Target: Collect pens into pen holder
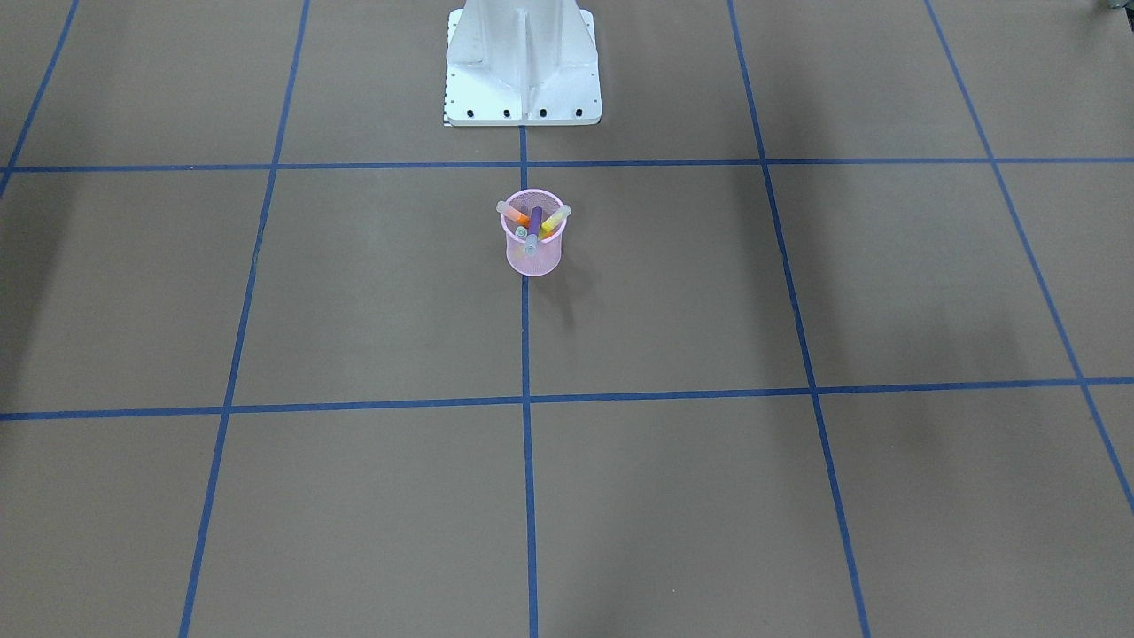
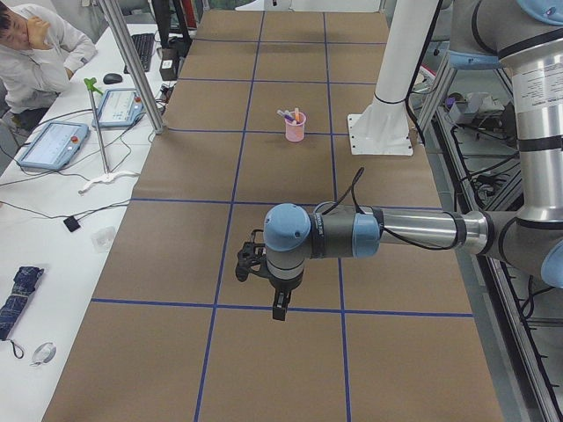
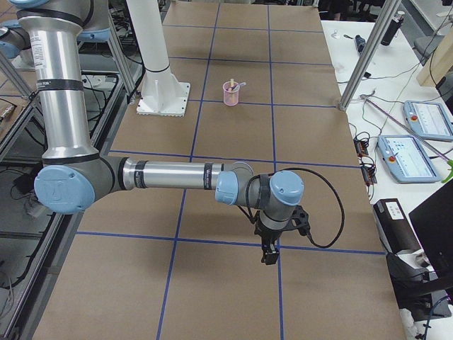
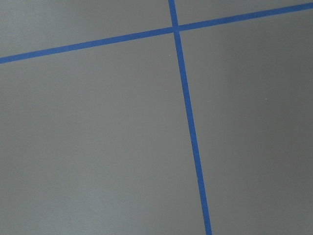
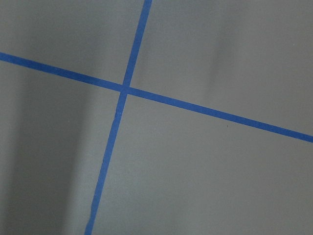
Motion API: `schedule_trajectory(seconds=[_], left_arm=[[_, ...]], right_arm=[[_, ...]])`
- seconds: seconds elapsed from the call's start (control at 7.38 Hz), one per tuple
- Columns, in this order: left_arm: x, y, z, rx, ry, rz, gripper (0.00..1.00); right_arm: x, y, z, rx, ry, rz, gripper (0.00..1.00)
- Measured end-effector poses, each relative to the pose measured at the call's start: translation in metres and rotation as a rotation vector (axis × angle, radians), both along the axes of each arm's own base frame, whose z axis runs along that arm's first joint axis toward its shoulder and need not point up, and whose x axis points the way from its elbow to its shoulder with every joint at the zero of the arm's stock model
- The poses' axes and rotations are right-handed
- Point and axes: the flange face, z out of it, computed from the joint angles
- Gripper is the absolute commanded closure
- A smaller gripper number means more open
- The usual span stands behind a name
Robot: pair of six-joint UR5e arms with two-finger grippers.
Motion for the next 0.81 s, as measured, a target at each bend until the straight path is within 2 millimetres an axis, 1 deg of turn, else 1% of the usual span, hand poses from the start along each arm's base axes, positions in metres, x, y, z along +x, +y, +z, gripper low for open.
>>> schedule_trajectory(seconds=[0.27, 0.81], left_arm=[[0.0001, -0.0013, -0.003, 0.015, 0.001, 0.003, 0.0], [0.0005, 0.0006, -0.0019, 0.024, 0.0, 0.006, 0.0]], right_arm=[[0.0039, 0.0048, 0.0043, -0.01, 0.0, 0.011, 0.0], [0.0042, 0.0065, 0.0056, -0.013, -0.001, 0.013, 0.0]])
